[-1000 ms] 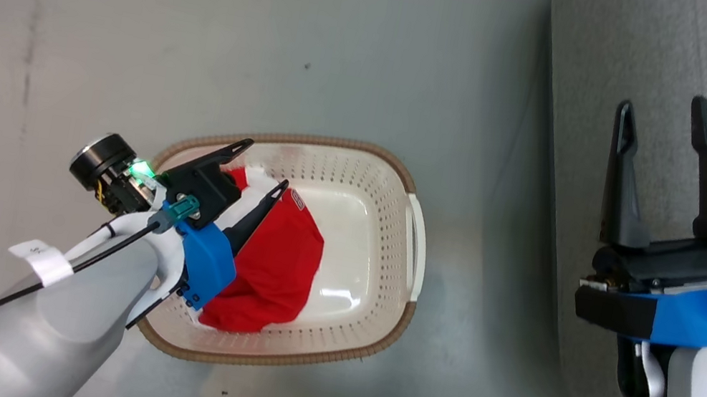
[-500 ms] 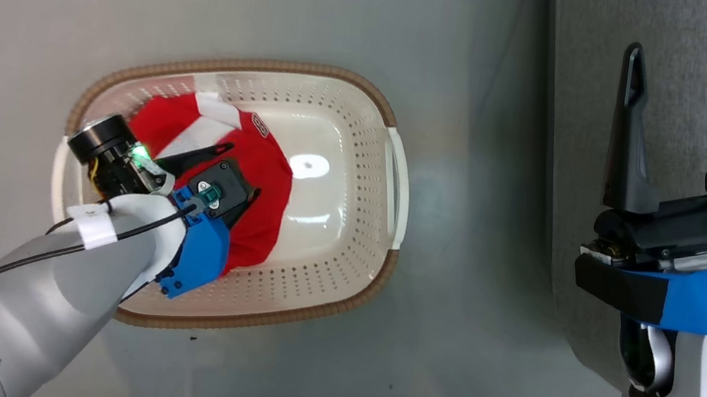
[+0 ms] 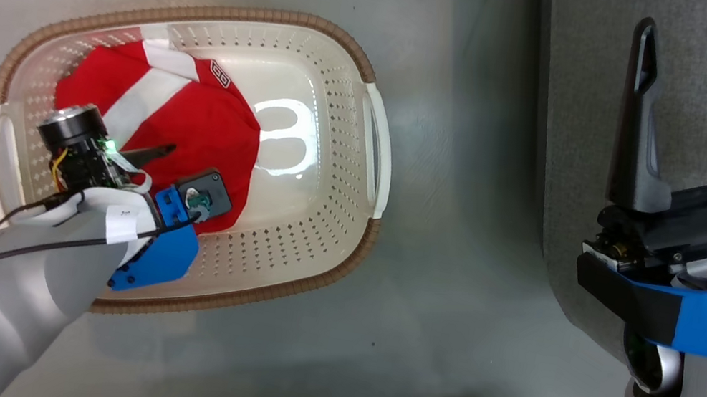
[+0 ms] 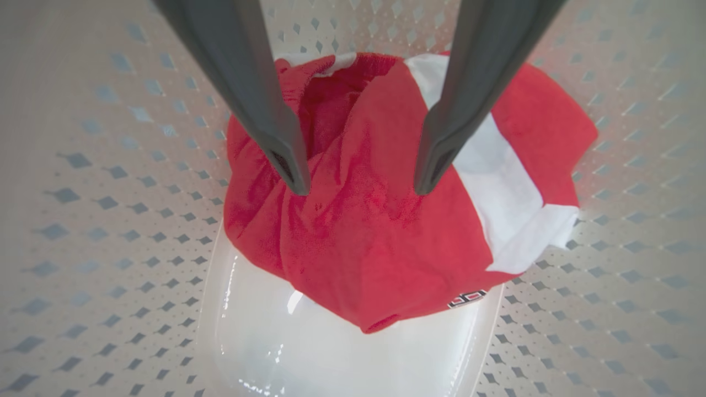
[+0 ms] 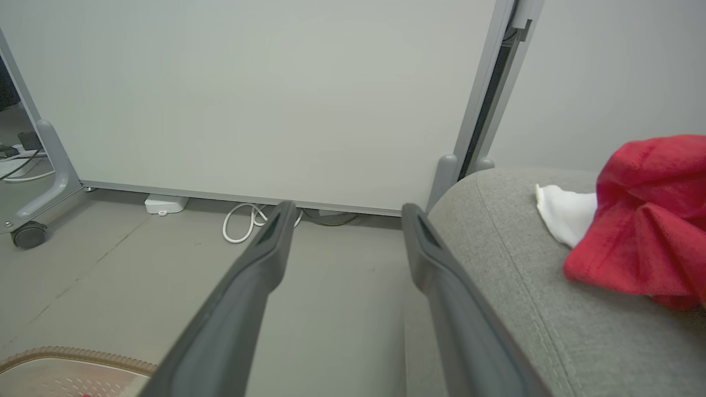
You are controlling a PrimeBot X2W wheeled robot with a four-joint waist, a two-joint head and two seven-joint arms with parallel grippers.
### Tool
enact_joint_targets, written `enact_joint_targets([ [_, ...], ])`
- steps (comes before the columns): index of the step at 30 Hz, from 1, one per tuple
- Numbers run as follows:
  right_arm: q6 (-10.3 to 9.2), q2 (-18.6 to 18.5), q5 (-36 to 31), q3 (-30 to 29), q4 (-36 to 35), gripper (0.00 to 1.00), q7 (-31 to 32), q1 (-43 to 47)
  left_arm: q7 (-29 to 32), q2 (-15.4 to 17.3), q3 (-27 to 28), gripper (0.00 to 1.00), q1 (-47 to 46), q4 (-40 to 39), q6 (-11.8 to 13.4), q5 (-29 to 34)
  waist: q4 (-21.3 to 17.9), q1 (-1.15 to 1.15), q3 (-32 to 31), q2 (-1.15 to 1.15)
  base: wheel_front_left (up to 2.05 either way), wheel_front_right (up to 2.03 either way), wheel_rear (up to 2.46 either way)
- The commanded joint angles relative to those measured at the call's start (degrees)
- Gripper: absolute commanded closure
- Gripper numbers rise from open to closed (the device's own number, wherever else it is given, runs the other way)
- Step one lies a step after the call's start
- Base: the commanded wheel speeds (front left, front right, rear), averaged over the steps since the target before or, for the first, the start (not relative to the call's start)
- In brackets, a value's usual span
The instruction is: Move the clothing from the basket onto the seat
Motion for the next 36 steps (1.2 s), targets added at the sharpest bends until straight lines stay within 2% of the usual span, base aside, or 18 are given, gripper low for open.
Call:
enact_joint_targets([
  [1, 0.03, 0.0, 0.0, 0.1, -0.9, 0.00, -0.2, -0.8, 1.1, 0.3, -0.1, 0.00, -1.5, 1.1, 0.0, 1.2, -0.4, -0.01, 1.3, 0.00, 0.00, 0.00, 0.00],
  [9, 0.03, 0.0, -0.6, 0.3, -3.1, 0.00, -0.2, -0.8, 4.6, 0.3, -0.1, 0.00, -3.6, 4.8, 0.0, 5.9, -0.7, -0.01, 4.5, 0.00, 0.00, 0.00, 0.00],
  [15, 0.03, 0.0, -2.1, 0.9, -4.7, 0.00, -0.2, -1.0, 4.6, 0.4, -0.1, 0.00, -5.2, 8.0, 0.0, 14.5, -1.4, -0.01, 7.0, 0.00, 0.00, 0.00, 0.00],
  [23, 0.02, 0.0, -2.5, 0.4, -6.9, 0.00, -0.2, 0.3, 5.1, -1.4, -0.1, 0.00, -7.4, 10.6, 0.0, 16.2, -2.0, -0.01, 9.0, 0.00, 0.00, 0.00, 0.00],
  [24, 0.03, 0.0, -2.6, 0.4, -7.1, 0.00, -0.2, 0.4, 5.3, -1.7, -0.1, 0.03, -7.5, 10.7, 0.0, 16.2, -2.0, -0.01, 9.1, 0.00, 0.00, 0.00, 0.00],
  [25, 0.03, 0.0, -2.7, 0.3, -7.2, 0.00, -0.2, 0.5, 5.5, -2.0, -0.1, 0.88, -7.5, 10.8, 0.0, 16.0, -2.0, -0.01, 9.1, 0.00, 0.00, 0.00, 0.00],
  [26, 0.03, 0.0, -2.8, 0.2, -7.3, 0.00, -0.2, 0.6, 5.5, -2.2, -0.1, 1.00, -7.4, 10.9, 0.0, 16.4, -2.0, -0.01, 9.1, 0.00, 0.00, 0.00, 0.00],
  [36, 0.03, 0.0, -3.6, -0.6, -6.9, 0.00, -0.2, -0.1, 3.1, -5.5, -0.1, 1.00, -5.5, 11.3, 0.0, 13.8, -0.3, -0.01, 6.8, 0.00, 0.00, 0.00, 0.00],
])
